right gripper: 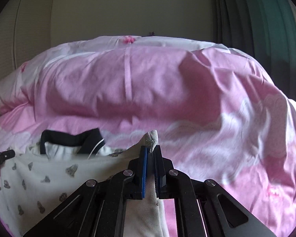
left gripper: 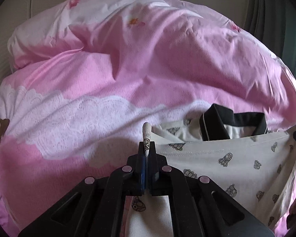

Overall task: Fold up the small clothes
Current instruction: 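Grasp the folded edge with both grippers, lay it flat, then open, then move both open grippers over the folded shirt to its side edge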

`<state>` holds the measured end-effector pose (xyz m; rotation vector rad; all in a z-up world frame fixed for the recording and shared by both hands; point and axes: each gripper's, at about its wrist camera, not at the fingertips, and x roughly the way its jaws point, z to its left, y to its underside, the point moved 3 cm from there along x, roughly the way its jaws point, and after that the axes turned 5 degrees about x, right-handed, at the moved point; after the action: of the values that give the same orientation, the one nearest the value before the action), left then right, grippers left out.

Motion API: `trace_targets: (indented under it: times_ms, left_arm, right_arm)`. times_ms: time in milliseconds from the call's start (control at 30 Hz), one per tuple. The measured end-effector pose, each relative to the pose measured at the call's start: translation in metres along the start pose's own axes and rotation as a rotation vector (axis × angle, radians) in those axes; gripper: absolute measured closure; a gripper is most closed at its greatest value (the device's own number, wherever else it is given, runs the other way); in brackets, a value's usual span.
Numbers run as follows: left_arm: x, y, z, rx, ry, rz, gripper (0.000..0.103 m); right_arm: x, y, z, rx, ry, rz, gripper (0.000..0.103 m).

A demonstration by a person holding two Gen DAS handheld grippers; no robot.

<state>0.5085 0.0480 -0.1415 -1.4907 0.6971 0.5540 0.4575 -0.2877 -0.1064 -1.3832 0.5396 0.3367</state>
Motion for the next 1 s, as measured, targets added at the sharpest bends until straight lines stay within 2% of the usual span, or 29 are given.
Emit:
trace_targets:
  times_ms: [100, 300, 400, 567, 700, 733, 800, 867, 900, 1000]
  left_arm:
    - [0.001, -0.011, -0.005, 0.005, 0.004, -0.021, 0.099]
    - [-0.006, -0.041, -0.004, -0.001, -0.004, -0.093, 0.099]
    - [0.005, -0.043, -0.007, 0.019, -0.020, -0.079, 0.099]
    - [0.045, -0.033, -0.010, 0.021, -0.014, -0.001, 0.099]
    - [0.058, -0.024, -0.015, 0.039, -0.011, 0.041, 0.098]
    - [0.057, -0.023, -0.015, 0.039, -0.007, 0.041, 0.097]
    - [0.054, -0.021, -0.015, 0.038, 0.000, 0.043, 0.091]
    - [0.046, -0.018, -0.014, 0.037, -0.001, 0.043, 0.072]
    - [0.042, -0.016, -0.014, 0.038, -0.002, 0.041, 0.069]
    - [0.021, -0.009, -0.015, 0.053, -0.004, 0.033, 0.068]
  right_arm:
    - [0.006, -0.007, 0.000, 0.010, -0.003, -0.001, 0.096]
    - [-0.002, -0.025, 0.000, 0.034, 0.004, -0.096, 0.096]
    - [0.015, -0.022, -0.001, 0.043, 0.004, -0.052, 0.096]
    - [0.058, 0.000, -0.003, 0.038, 0.031, 0.069, 0.096]
    - [0.071, 0.009, -0.006, 0.050, 0.027, 0.122, 0.095]
    - [0.070, 0.009, -0.006, 0.051, 0.027, 0.122, 0.092]
    - [0.067, 0.008, -0.005, 0.041, 0.033, 0.117, 0.080]
    - [0.061, 0.007, -0.005, 0.031, 0.051, 0.107, 0.049]
    - [0.059, 0.007, -0.004, 0.029, 0.056, 0.100, 0.045]
    - [0.038, 0.008, -0.003, 0.024, 0.044, 0.091, 0.044]
